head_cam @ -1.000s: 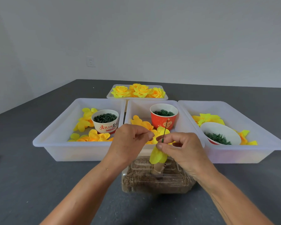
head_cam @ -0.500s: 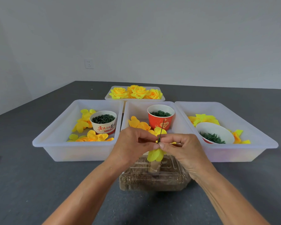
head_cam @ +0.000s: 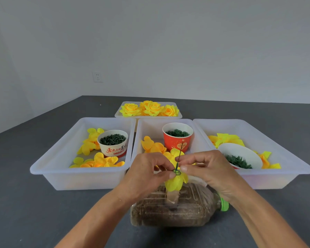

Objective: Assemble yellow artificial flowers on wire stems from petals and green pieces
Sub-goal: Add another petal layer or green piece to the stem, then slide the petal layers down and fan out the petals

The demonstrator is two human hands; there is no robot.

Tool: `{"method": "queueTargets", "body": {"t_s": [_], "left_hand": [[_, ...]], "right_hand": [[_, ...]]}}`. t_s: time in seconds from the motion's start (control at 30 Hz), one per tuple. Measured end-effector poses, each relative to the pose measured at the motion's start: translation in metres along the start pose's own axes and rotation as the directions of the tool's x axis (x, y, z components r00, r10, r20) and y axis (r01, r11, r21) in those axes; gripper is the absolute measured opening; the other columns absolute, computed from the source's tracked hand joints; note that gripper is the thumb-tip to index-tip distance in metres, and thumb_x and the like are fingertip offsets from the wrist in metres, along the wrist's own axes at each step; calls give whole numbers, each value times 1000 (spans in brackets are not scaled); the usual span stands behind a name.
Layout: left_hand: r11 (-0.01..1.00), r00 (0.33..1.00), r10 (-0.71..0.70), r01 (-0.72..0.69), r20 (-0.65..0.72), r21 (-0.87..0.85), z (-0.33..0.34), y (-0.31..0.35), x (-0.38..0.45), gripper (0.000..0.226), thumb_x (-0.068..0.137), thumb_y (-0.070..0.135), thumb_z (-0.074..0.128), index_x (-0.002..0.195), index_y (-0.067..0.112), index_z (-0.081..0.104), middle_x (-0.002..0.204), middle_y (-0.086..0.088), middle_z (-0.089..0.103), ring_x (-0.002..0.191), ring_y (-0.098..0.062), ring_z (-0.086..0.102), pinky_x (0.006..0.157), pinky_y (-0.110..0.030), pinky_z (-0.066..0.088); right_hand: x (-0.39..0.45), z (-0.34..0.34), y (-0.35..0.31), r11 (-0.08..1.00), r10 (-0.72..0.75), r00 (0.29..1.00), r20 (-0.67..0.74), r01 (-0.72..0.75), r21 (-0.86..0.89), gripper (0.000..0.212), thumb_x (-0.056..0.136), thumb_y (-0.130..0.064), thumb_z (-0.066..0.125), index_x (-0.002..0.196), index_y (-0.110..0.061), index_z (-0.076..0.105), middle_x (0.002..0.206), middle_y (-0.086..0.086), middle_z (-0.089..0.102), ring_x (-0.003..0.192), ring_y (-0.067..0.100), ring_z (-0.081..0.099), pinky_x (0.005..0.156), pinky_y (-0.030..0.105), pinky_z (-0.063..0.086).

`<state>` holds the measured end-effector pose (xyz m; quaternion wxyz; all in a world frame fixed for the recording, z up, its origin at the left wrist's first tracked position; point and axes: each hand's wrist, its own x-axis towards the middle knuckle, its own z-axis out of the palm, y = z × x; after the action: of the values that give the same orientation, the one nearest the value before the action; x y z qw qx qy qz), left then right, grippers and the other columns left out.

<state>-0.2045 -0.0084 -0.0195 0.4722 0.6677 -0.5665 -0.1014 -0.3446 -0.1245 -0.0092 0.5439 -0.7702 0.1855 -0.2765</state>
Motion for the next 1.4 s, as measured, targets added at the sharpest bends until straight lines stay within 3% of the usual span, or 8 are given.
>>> {"method": "queueTargets", "body": {"t_s": [0.2, 0.37, 0.6, 0.8, 0.93, 1.1, 1.23, 1.4], "left_hand": [[987, 995, -67, 77, 71, -144, -24, -4, 16, 17, 68, 44, 69, 74, 29, 74, 81, 4, 71, 77, -7, 64, 76, -26, 49], [977, 978, -201, 196, -52, -86, -26, -22, 50, 25, 83, 37, 64, 77, 15, 74, 78, -5, 73, 75, -16, 68, 77, -40, 54], [968, 970, -245, 244, -9, -65, -6, -46, 69, 23, 89, 28, 62, 70, 18, 70, 65, 9, 67, 62, -7, 62, 56, -15, 48], [968, 969, -245, 243, -20, -68, -2, -51, 69, 22, 88, 26, 63, 68, 20, 70, 68, 2, 69, 60, -4, 63, 56, -14, 47], [959, 960, -271, 262, -78, -107, -2, -53, 69, 19, 88, 23, 64, 71, 17, 70, 63, 1, 66, 58, -8, 61, 67, -30, 53], [927, 917, -355, 320, -185, -194, 0, -45, 72, 2, 85, 24, 67, 86, 22, 68, 81, 5, 65, 80, -17, 60, 85, -46, 53], [843, 871, -481, 426, -104, -327, 2, -35, 75, 35, 84, 27, 69, 111, 7, 60, 96, -2, 62, 90, -17, 59, 75, -33, 54], [681, 800, -596, 552, 75, -482, 5, -28, 76, 20, 81, 23, 72, 92, 13, 58, 77, 0, 68, 64, -12, 62, 73, -33, 54]], "right_hand": [[55, -23, 10, 991, 69, 969, -238, -95, -97, 7, 78, 1, 70, 84, -1, 73, 73, 6, 70, 53, -2, 60, 49, 8, 44], [106, -12, 36, 828, 200, 965, -172, -260, -496, 22, 72, -12, 79, 90, -2, 71, 95, 18, 70, 87, 31, 66, 81, 40, 54], [128, 3, 56, 528, 351, 932, -86, -273, -804, 43, 73, -25, 80, 106, -5, 62, 107, 9, 63, 98, 23, 59, 81, 29, 47], [123, -4, 59, 789, 248, 955, -160, -295, -540, 15, 71, -6, 78, 85, -10, 72, 95, 9, 67, 95, 25, 62, 85, 36, 52], [115, -18, 44, 948, 258, 941, -219, -290, -131, 14, 79, -4, 71, 70, -12, 63, 66, 5, 60, 57, 13, 58, 52, 21, 51], [102, -25, 30, 917, 375, 915, -152, -342, 204, 5, 87, -6, 63, 85, -10, 60, 74, 7, 64, 49, 10, 61, 45, 18, 47], [98, -23, 32, 885, 408, 905, -120, -359, 297, 3, 90, -8, 59, 92, -10, 58, 79, 7, 68, 54, 13, 66, 52, 26, 51], [97, -19, 33, 847, 415, 905, -92, -348, 401, 3, 90, -10, 59, 93, -11, 59, 77, 7, 70, 57, 15, 68, 47, 27, 53]]}}
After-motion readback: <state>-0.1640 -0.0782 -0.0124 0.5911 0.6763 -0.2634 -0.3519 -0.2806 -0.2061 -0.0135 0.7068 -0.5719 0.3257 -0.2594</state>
